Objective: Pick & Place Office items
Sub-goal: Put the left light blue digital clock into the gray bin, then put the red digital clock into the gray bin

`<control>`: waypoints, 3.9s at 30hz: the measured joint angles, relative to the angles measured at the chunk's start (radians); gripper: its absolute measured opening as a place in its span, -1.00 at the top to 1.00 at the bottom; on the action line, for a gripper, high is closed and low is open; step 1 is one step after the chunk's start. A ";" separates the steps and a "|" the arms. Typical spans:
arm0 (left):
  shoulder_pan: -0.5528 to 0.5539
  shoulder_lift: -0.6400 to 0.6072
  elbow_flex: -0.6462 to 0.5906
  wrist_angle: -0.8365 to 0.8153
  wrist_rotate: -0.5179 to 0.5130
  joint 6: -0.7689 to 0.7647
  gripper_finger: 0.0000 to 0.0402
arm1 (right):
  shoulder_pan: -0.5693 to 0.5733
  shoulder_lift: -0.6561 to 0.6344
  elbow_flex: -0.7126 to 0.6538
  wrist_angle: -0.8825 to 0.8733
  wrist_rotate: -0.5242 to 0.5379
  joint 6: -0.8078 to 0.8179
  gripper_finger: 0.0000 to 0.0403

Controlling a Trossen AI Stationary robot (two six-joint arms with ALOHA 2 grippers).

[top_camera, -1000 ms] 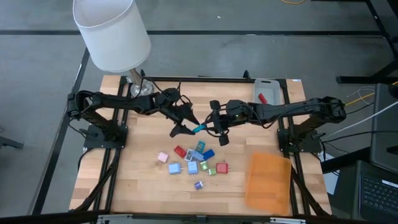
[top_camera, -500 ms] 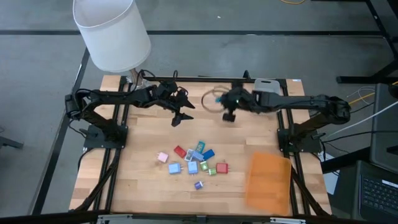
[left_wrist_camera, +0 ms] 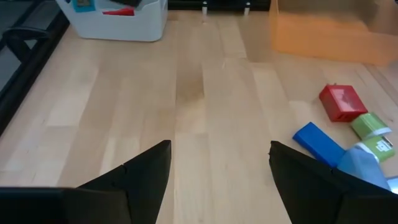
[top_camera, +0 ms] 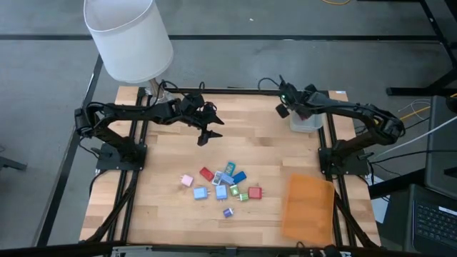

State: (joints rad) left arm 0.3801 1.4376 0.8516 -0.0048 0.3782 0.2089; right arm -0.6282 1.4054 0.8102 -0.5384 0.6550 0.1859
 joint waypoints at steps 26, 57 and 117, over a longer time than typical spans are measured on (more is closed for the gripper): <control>-0.014 0.000 0.000 0.001 0.005 -0.015 -0.32 | -0.026 -0.088 -0.115 0.021 0.055 0.121 -0.13; -0.425 0.098 0.000 -0.440 -0.289 0.119 -0.32 | 0.276 -0.332 -0.113 0.410 -0.379 0.024 -0.35; -0.542 0.350 0.119 -0.447 -0.435 -0.031 -0.02 | 0.362 -0.332 -0.113 0.430 -0.360 0.038 -0.35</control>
State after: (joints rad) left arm -0.1618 1.7877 0.9707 -0.4521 -0.0568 0.1775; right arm -0.2665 1.0737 0.6968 -0.1081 0.2947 0.2241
